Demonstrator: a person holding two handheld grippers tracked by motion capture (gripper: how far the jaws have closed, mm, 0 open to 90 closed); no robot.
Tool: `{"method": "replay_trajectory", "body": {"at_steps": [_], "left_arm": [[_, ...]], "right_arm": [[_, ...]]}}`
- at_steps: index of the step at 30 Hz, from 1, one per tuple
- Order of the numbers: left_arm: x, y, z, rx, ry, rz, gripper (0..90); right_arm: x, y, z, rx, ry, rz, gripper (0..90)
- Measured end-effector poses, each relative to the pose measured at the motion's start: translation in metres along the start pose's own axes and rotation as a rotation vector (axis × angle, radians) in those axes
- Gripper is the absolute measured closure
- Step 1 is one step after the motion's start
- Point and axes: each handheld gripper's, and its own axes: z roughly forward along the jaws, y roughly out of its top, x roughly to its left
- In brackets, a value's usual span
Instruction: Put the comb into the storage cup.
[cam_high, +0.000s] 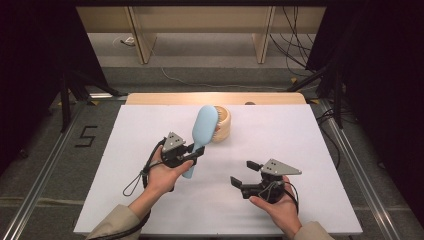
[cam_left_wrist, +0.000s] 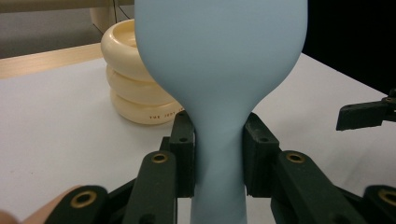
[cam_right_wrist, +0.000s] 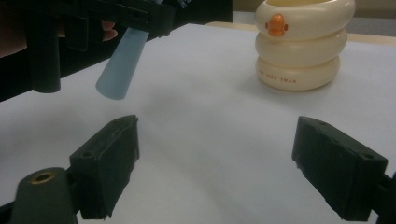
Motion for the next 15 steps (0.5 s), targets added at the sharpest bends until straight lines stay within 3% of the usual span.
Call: {"method": "replay_trajectory", "body": {"at_steps": [15], "left_arm": [[-0.0046, -0.0022, 0.0027, -0.004, -0.002, 0.009, 69.2]], "right_arm": [[0.0063, 0.0027, 0.0103, -0.001, 0.003, 0.002, 15.9]]}}
